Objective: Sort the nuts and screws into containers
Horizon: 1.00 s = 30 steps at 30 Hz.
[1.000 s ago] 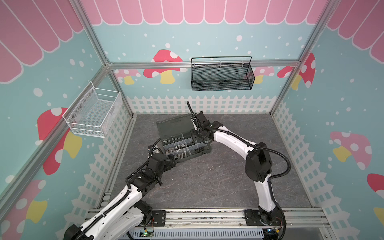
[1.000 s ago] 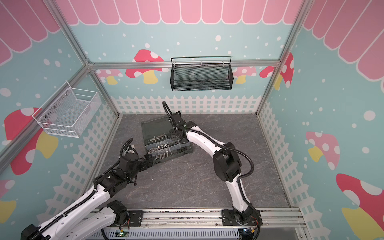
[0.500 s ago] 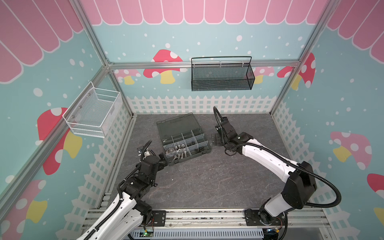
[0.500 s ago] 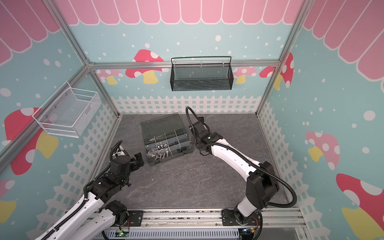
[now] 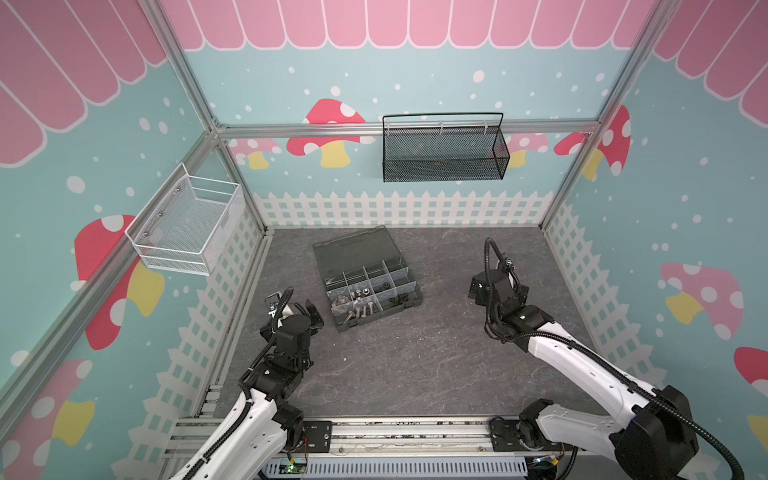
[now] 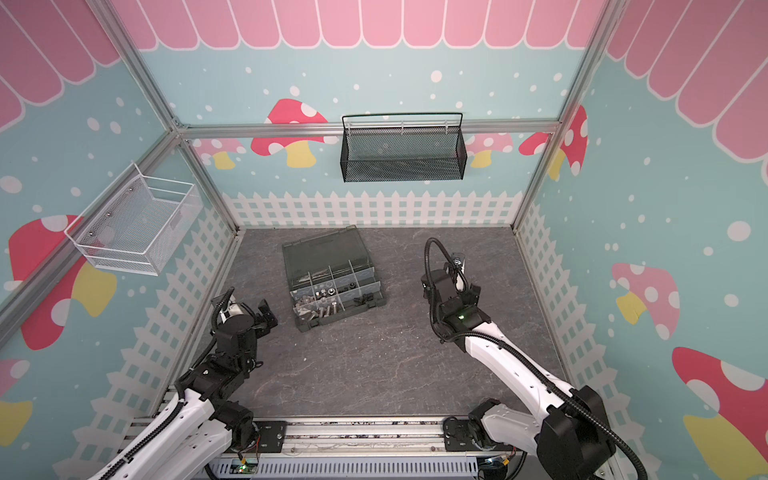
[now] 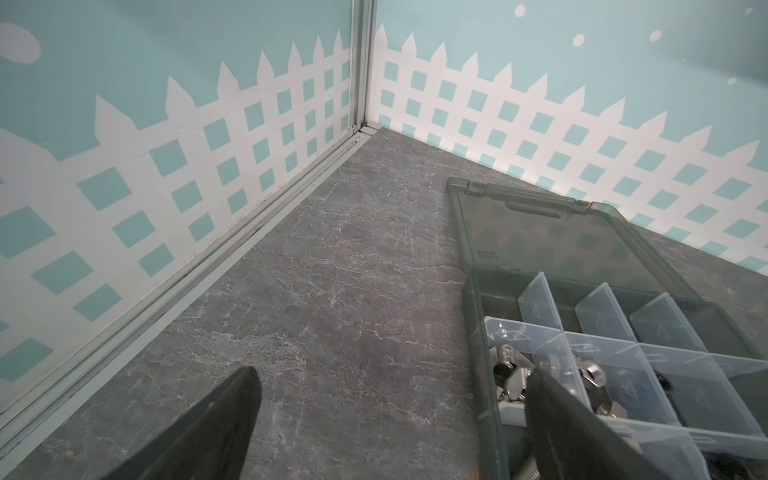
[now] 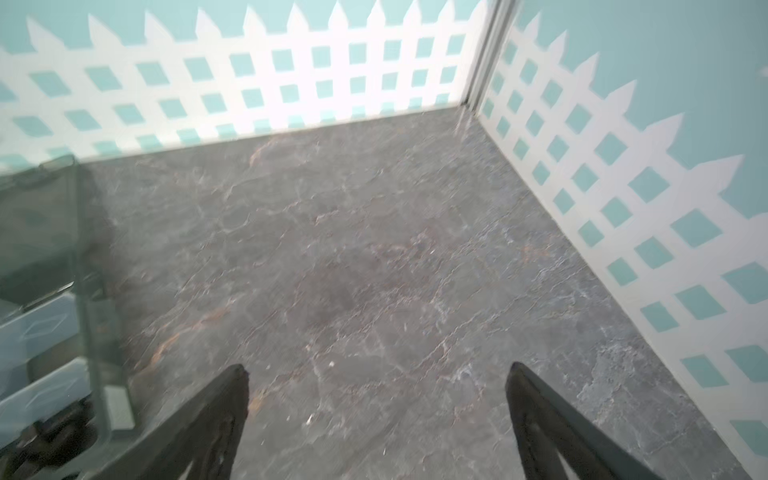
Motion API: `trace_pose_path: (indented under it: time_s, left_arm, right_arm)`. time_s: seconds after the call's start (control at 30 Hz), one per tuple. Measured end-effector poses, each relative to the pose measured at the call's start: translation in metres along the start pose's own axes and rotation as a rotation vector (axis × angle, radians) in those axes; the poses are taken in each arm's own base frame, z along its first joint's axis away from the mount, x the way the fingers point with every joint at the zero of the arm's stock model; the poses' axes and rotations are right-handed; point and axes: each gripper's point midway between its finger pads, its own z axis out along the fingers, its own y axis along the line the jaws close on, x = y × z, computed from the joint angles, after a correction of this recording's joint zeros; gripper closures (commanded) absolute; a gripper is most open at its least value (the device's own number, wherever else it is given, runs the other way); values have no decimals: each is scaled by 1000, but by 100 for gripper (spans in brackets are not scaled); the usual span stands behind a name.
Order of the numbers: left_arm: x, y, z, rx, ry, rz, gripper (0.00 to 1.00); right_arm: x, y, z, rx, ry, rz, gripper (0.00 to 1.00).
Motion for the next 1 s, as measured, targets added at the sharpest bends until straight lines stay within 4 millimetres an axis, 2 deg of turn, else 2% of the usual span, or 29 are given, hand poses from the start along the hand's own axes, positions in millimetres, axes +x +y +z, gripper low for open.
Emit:
trace_pose_path:
  time_s: [0.13, 0.2, 0.4, 0.53, 0.77, 1.0]
  left_arm:
    - [2, 3, 14, -16, -58, 45, 0]
    - [1, 5, 22, -20, -85, 60, 0]
    - [1, 9, 51, 0, -117, 67, 0]
    - [6, -1, 69, 63, -120, 77, 0]
    - [25, -23, 89, 181, -95, 137, 0]
    - [41, -33, 105, 253, -101, 142, 0]
  right_arm:
    - [24, -25, 6, 90, -64, -38, 2]
    - [28, -33, 8, 113, -88, -48, 2]
    - [18, -53, 11, 142, -188, -8, 2]
    - [17, -65, 12, 130, -256, -1, 2]
    - [31, -87, 22, 117, -313, -4, 2]
    - [44, -89, 35, 79, -321, -25, 2]
